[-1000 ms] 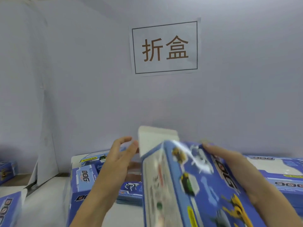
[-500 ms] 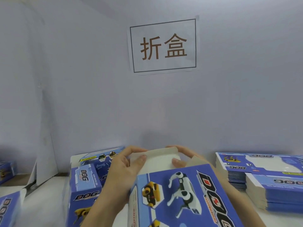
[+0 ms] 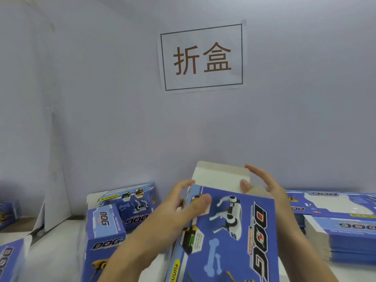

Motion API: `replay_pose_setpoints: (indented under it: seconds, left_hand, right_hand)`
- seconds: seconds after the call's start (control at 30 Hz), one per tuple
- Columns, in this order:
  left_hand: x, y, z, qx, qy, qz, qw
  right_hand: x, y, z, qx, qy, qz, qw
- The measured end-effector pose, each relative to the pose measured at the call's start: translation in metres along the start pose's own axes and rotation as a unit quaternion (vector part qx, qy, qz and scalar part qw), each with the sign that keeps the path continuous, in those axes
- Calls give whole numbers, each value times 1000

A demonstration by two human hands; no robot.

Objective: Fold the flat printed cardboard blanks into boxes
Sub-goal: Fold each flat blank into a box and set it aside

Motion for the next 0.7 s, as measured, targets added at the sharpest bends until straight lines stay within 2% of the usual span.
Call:
replay_pose_setpoints:
  seconds: [0.03,0.1,0.13,0.23,0.3,0.5,0.6,0.7]
  left_hand:
    - [12,-6,5,7,35,17,999]
    - [19,1,9,45,15,64,997]
    - [24,7,6,70,-7,76,995]
    - [25,24,6,149,-47,128,979]
    - [30,30,12,179,-86,152,968]
    - [52,30,29,220,-172,94,956]
    - [57,28,27,194,-188,80,960]
    - [52,24,21,178,-174,110,962]
  right_hand:
    - [-1,1,-2,5,9,-2,1000]
    - [-6,-5,-3,7,-3,-21,1000]
    - [-7,-11,-3,-16,-12,-38,999]
    - [-17,-42,6,-170,-23,-82,982]
    - [-26,-52,10,-220,1,-111,969]
    - [-68,-55,16,-198,226,11,954]
    - [-77,-58,20,-174,274,21,946]
    - [-76,-65,21,-157,306,44,938]
Point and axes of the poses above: each hand's wrist, its own z-axis away from the middle knuckle, its own y-axis out of the back of the hand, x = y × z, the point moved 8 cm from there along -z, towards the middle knuckle, and after that the axes turned 10 degrees about y, right-handed, at the moved point
